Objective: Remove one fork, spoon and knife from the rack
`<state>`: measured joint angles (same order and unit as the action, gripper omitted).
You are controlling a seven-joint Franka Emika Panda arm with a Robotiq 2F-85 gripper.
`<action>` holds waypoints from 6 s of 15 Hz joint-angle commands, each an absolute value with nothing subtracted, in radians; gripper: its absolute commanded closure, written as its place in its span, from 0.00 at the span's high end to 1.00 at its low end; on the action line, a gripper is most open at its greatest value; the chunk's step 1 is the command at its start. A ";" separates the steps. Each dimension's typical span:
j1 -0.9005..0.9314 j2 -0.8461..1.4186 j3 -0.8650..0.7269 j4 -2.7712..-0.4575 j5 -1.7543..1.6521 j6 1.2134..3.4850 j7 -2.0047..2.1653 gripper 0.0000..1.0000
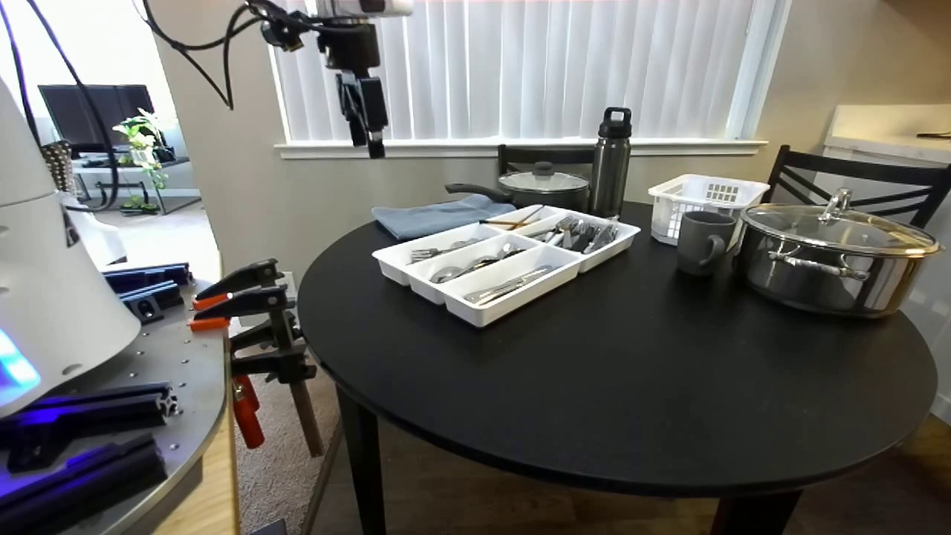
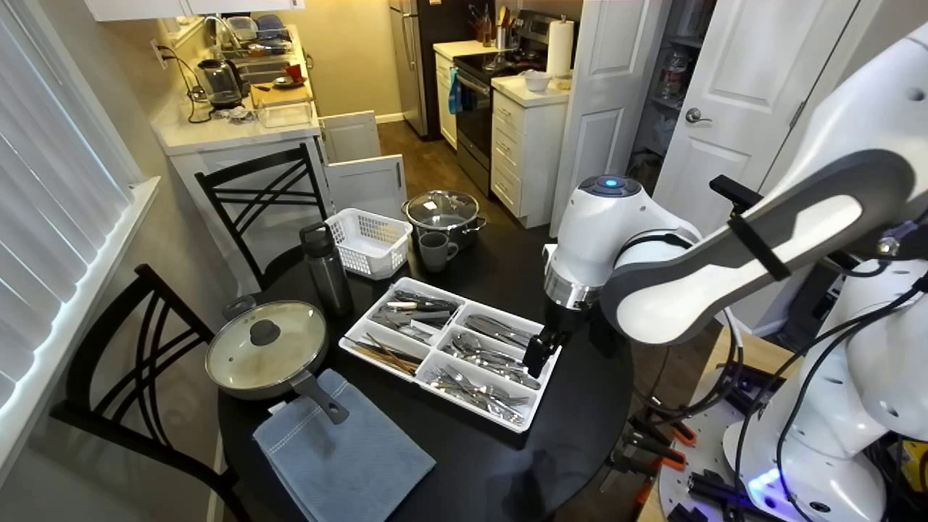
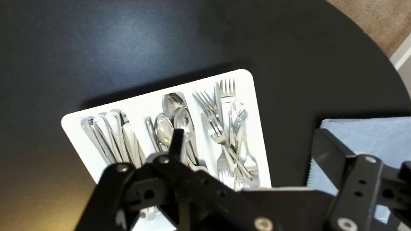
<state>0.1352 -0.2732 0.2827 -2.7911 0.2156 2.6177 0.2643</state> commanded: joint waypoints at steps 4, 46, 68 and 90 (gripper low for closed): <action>0.111 0.142 0.153 -2.604 0.218 2.738 0.163 1.00; 0.215 0.654 0.113 -2.116 0.285 2.740 0.278 0.04; 0.183 0.535 0.158 -2.175 0.270 2.633 0.195 0.01; 0.283 0.582 0.079 -2.183 0.052 2.619 0.238 0.28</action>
